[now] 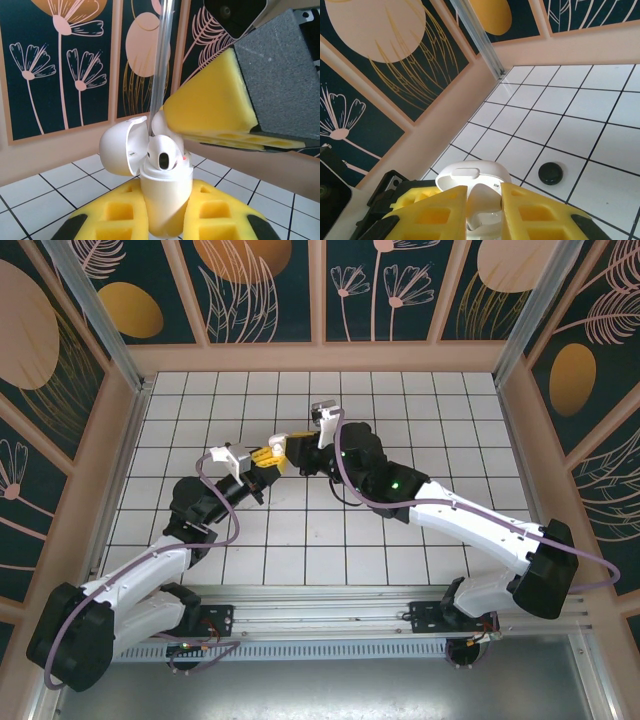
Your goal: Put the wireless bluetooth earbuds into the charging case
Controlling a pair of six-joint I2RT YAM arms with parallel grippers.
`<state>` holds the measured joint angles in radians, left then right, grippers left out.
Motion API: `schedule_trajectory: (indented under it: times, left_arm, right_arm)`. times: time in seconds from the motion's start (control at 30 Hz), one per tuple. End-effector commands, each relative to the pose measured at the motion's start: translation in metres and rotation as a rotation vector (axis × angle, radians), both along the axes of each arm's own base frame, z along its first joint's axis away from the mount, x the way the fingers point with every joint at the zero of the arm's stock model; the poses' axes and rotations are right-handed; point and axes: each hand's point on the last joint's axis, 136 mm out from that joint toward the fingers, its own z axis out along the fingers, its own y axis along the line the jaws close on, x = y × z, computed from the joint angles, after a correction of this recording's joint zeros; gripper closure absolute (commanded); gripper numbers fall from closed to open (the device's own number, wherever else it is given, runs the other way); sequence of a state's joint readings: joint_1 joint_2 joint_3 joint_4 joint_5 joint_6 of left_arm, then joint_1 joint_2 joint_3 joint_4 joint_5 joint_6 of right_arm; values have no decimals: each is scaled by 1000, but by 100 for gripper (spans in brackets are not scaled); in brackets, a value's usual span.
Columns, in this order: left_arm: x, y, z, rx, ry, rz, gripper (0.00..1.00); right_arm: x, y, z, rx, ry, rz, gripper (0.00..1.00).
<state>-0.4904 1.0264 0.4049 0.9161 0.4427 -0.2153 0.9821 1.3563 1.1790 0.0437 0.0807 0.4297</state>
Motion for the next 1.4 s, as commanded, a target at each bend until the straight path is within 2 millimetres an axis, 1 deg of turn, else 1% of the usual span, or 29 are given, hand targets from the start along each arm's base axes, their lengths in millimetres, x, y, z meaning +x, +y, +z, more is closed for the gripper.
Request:
schedule_trajectory:
  times: [0.0,0.13,0.23,0.43,0.5,0.6,0.7,0.83,0.9,0.97,1.1,1.17,1.27,1.37]
  left_arm:
    - [-4,1,23,-42,-56,-3,100]
    - [-4,1,23,-43,-57,-2,100]
    - [-4,1,23,-42,-56,-2,100]
    - [-5,1,22,-42,-53,-5,100]
    - [-6,1,23,-41,-54,-6,100]
    - [-7,1,21,-35,-52,-11,100]
    - [-10,2,19,-27,-52,-14,100]
    - [-16,3,18,-19,-61,-24,100]
    - [-20,2,15,-4,-61,-36,100]
    - [-24,0,14,11,-64,-58,100]
    - [-39,-6,15,38,-93,-139,100]
    - [-46,-9,16,46,-105,-178,100]
    - [-53,-11,21,55,-127,-212,100]
    - [-56,-14,25,66,-135,-241,100]
  right_arm:
    - [-7,6,-5,-7,28,28,79]
    - [-8,8,-14,-33,49,32,79]
    - [-9,8,-15,-35,58,34,77]
    - [-8,4,-5,-28,45,9,62]
    - [-7,1,0,-27,39,-1,59]
    - [-7,-2,10,-21,23,-7,56]
    - [-7,-10,29,-20,-11,-24,54]
    - [-3,-25,54,-16,-54,-42,50]
    - [-1,-31,63,-6,-50,-25,49]
    - [4,-36,66,13,-24,11,48]
    - [15,-46,61,93,87,129,46]
    - [17,-47,56,129,145,192,46]
    - [12,-40,48,161,208,301,48]
    - [3,-27,38,174,273,413,53]
